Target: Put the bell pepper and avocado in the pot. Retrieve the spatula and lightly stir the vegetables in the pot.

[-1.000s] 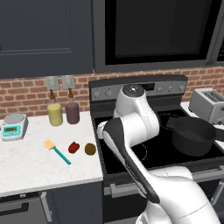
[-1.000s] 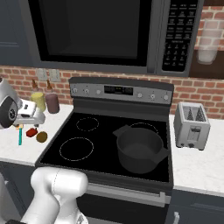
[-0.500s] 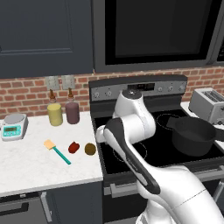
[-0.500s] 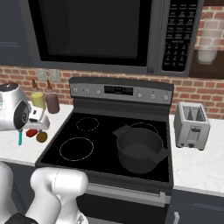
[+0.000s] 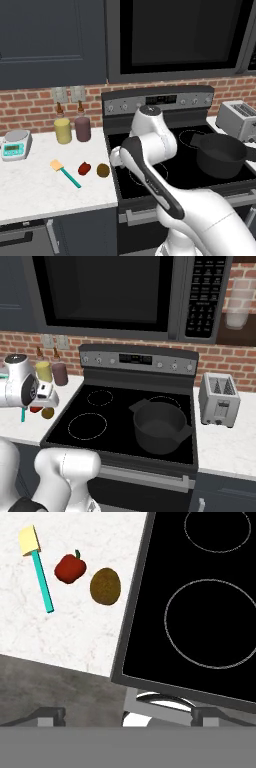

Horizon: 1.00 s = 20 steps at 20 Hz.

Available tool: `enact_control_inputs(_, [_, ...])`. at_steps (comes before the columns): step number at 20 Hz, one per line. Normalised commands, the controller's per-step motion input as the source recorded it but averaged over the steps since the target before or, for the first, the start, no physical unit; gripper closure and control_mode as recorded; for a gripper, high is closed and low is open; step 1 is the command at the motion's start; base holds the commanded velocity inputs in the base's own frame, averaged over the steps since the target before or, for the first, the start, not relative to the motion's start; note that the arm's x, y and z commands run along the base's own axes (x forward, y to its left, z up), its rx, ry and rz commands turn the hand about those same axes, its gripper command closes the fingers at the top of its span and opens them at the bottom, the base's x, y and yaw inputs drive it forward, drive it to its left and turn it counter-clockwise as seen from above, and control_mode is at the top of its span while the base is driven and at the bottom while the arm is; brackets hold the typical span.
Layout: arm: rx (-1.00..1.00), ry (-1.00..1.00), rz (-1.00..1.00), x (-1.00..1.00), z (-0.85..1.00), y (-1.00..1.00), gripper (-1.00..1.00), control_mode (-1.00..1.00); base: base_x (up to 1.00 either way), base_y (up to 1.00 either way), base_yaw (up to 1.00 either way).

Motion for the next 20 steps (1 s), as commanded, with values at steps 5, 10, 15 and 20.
enact_control_inputs(5, [0.0,0.06,0.0,0.17,-0.28,0.08,-1.0,-1.0,0.0,0.0,0.0])
enact_control_inputs(10, [0.0,0.05,0.0,0.32,-0.17,0.31,-1.0,-1.0,0.0,0.0,0.0])
enact_control_inputs(15, [-0.01,0.07,0.0,0.39,-0.11,0.35,-1.0,-1.0,0.0,0.0,0.0])
enact_control_inputs(20, [0.0,0.12,0.0,0.37,-0.29,0.13,-1.0,-1.0,0.0,0.0,0.0])
